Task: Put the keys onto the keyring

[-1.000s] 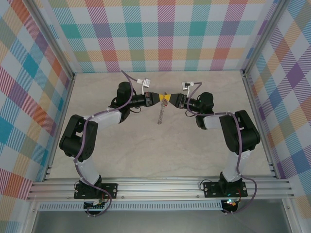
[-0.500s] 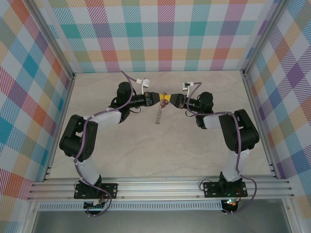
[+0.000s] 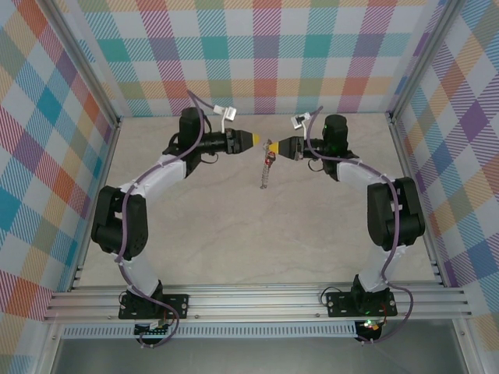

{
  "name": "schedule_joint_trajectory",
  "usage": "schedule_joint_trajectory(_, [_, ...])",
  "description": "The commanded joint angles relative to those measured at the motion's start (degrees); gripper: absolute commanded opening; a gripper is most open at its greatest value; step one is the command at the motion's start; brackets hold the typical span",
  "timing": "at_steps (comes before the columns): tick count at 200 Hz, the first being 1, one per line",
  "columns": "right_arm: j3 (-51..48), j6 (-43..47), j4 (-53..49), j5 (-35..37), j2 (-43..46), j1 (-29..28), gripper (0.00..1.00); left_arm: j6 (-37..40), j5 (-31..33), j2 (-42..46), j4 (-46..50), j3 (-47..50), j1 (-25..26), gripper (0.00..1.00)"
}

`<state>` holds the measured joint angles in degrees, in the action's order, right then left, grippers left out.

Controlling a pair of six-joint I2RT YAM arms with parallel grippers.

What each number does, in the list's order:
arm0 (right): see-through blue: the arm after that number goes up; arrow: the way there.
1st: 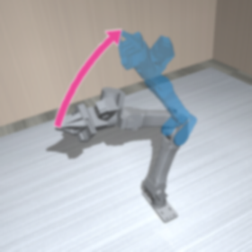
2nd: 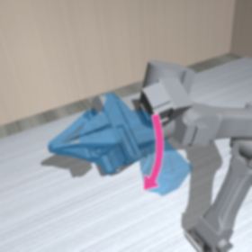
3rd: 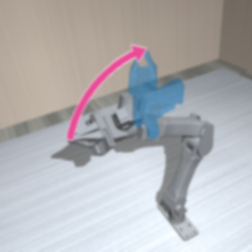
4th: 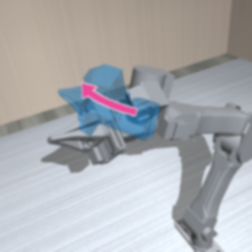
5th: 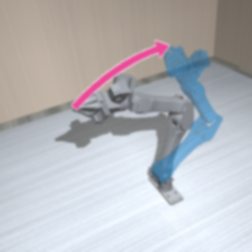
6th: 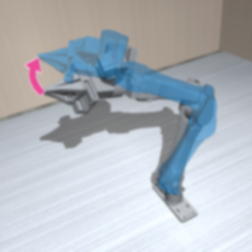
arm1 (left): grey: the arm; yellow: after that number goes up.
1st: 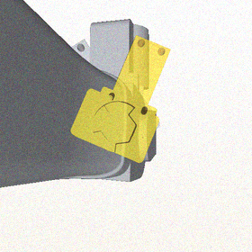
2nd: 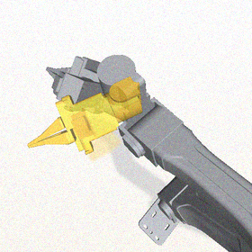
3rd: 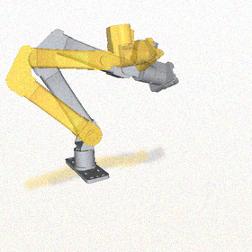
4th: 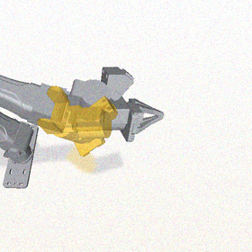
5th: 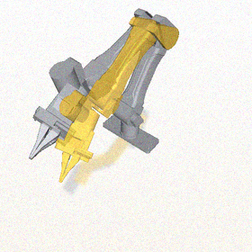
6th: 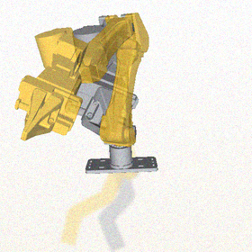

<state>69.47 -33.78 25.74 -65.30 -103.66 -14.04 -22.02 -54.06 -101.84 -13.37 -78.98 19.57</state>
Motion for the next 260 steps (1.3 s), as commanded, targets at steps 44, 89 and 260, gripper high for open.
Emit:
schedule_joint_trajectory(44, [11.3, 19.0, -25.5, -10.5, -2.3, 0.4, 0.00, 18.4, -11.2, -5.2, 27.3, -13.8, -0.5, 0.40])
schedule_joint_trajectory(89, [12.6, 19.1, -26.4, -11.2, -3.1, 0.4, 0.00, 20.8, -12.2, -5.2, 31.4, -15.4, -0.2, 0.38])
schedule_joint_trajectory(260, [11.1, 18.2, -24.3, -11.3, -2.0, 0.4, 0.00, 20.5, -11.9, -8.6, 32.2, -18.9, 3.0, 0.37])
